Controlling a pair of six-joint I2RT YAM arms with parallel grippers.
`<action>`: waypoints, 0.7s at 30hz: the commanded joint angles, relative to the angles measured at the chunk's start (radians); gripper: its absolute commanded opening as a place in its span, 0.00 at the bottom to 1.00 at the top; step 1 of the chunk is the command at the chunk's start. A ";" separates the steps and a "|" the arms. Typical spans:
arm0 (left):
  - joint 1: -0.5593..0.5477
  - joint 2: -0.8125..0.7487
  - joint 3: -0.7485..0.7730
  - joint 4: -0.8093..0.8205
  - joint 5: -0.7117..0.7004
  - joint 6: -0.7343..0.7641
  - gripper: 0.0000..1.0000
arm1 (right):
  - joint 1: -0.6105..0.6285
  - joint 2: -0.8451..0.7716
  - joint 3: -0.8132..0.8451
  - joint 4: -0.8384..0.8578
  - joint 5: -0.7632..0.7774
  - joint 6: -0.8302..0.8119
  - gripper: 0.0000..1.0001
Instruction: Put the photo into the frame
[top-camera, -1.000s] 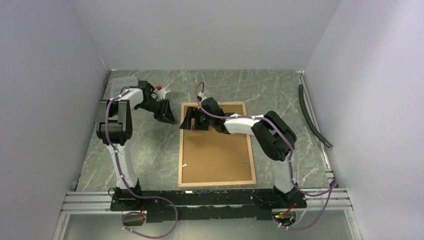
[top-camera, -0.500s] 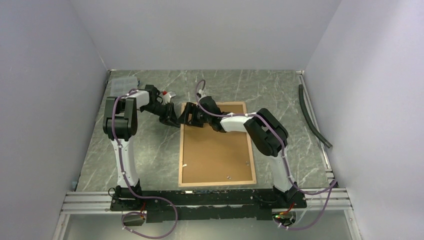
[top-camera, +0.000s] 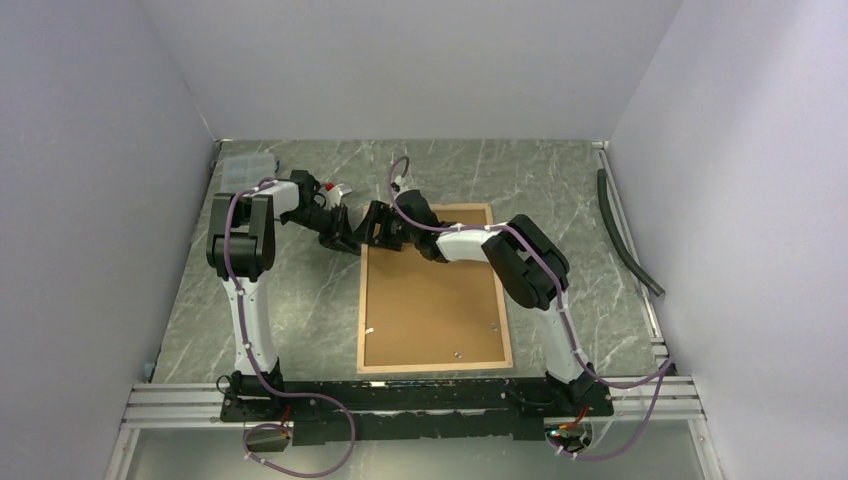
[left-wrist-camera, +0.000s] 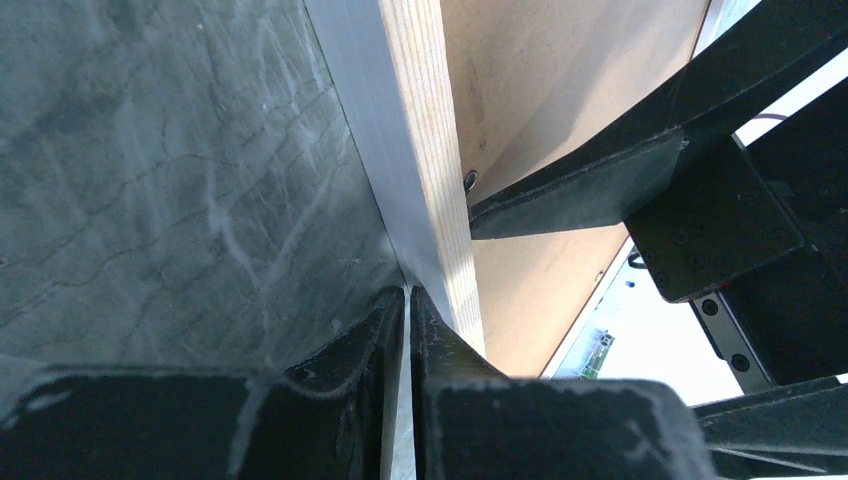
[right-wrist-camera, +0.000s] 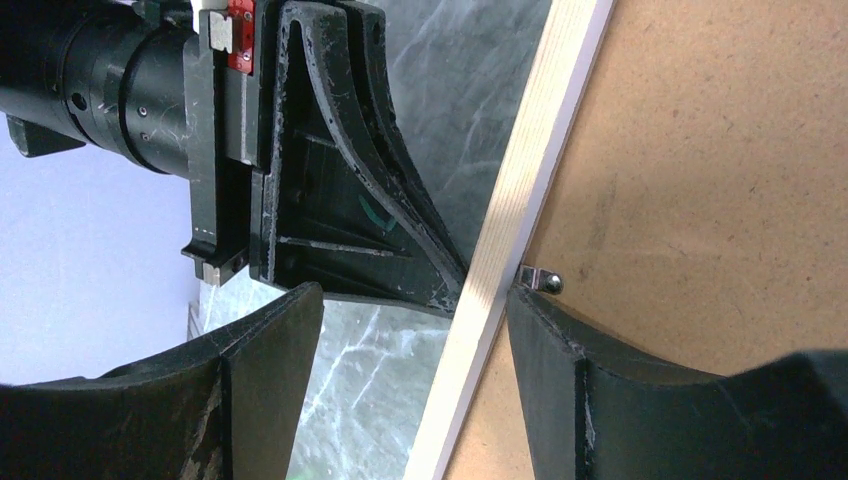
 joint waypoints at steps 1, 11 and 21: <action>-0.012 0.010 0.014 0.029 0.000 0.004 0.14 | -0.008 0.037 0.034 -0.023 0.031 -0.019 0.71; -0.004 -0.020 0.020 -0.004 0.000 0.025 0.13 | -0.007 -0.004 0.017 0.014 -0.028 -0.006 0.71; 0.031 -0.118 -0.043 -0.083 -0.059 0.129 0.15 | -0.128 -0.342 -0.124 -0.090 -0.030 -0.080 0.84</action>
